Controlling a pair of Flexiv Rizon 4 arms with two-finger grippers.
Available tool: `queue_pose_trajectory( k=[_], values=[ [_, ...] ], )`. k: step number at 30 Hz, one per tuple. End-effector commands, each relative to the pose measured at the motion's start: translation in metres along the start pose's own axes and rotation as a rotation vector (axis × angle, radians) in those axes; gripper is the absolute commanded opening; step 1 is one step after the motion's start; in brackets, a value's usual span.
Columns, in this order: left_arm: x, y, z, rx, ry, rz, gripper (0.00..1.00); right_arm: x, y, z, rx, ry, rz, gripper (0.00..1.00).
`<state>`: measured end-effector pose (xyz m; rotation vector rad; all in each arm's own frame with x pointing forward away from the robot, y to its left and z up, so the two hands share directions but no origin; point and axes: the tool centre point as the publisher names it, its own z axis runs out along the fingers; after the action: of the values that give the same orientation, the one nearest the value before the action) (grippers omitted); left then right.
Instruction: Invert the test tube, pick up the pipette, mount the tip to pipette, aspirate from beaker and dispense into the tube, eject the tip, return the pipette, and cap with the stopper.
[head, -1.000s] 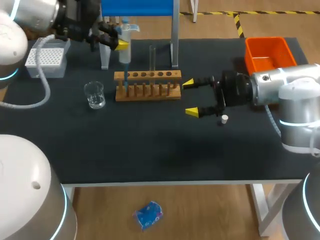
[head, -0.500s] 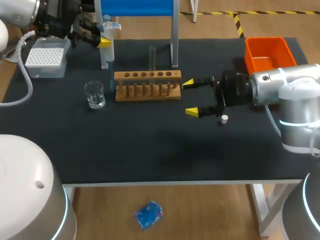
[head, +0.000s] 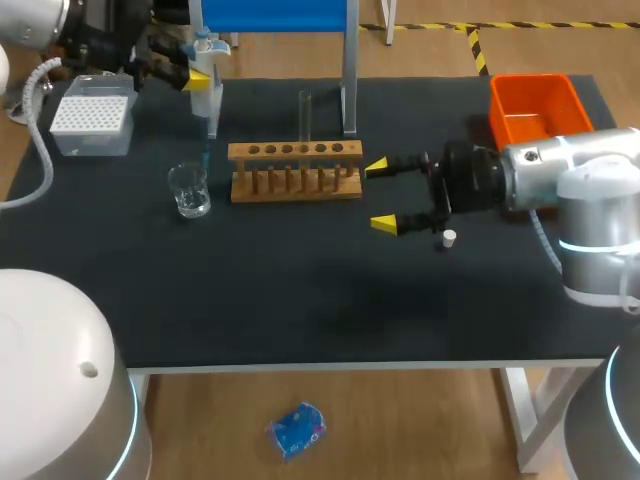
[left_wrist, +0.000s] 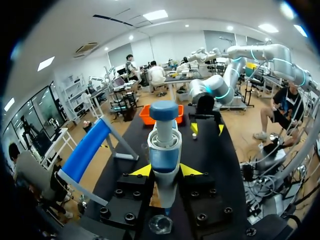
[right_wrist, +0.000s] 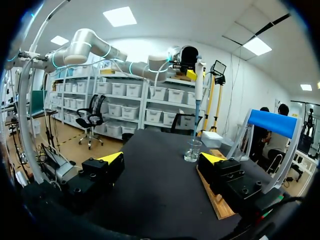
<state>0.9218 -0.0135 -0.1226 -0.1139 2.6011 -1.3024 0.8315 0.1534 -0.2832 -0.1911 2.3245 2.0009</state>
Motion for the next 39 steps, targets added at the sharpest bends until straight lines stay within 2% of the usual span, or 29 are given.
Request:
queue_pose_trajectory(
  k=[1,7,15,16,19,23,31,39],
  values=[
    [-0.003,0.007,-0.015,-0.009,0.002,0.001,0.0,0.001,0.0,0.0,0.0,-0.002,-0.001,1.0],
    [-0.01,0.019,-0.021,-0.003,-0.01,-0.001,0.0,0.001,0.0,0.0,0.0,-0.002,-0.001,1.0],
    [-0.01,0.019,-0.021,-0.003,-0.01,-0.001,0.0,0.001,0.0,0.0,0.0,-0.002,-0.001,1.0],
    [-0.01,0.019,-0.021,-0.003,-0.01,-0.001,0.0,0.002,-0.001,0.004,0.034,-0.007,-0.015,1.0],
    [-0.01,0.019,-0.021,-0.003,-0.01,-0.001,0.0,0.003,-0.002,0.024,0.113,-0.027,-0.006,1.0],
    [-0.01,0.019,-0.021,-0.003,-0.01,-0.001,0.0,-0.005,-0.001,0.052,0.164,-0.039,-0.033,1.0],
    [-0.01,0.019,-0.021,-0.003,-0.01,-0.001,0.0,-0.024,-0.006,0.111,0.164,0.003,-0.008,1.0],
    [-0.01,0.019,-0.021,-0.003,-0.01,-0.001,0.0,-0.049,-0.026,0.168,0.2,0.033,0.02,1.0]
  ],
)
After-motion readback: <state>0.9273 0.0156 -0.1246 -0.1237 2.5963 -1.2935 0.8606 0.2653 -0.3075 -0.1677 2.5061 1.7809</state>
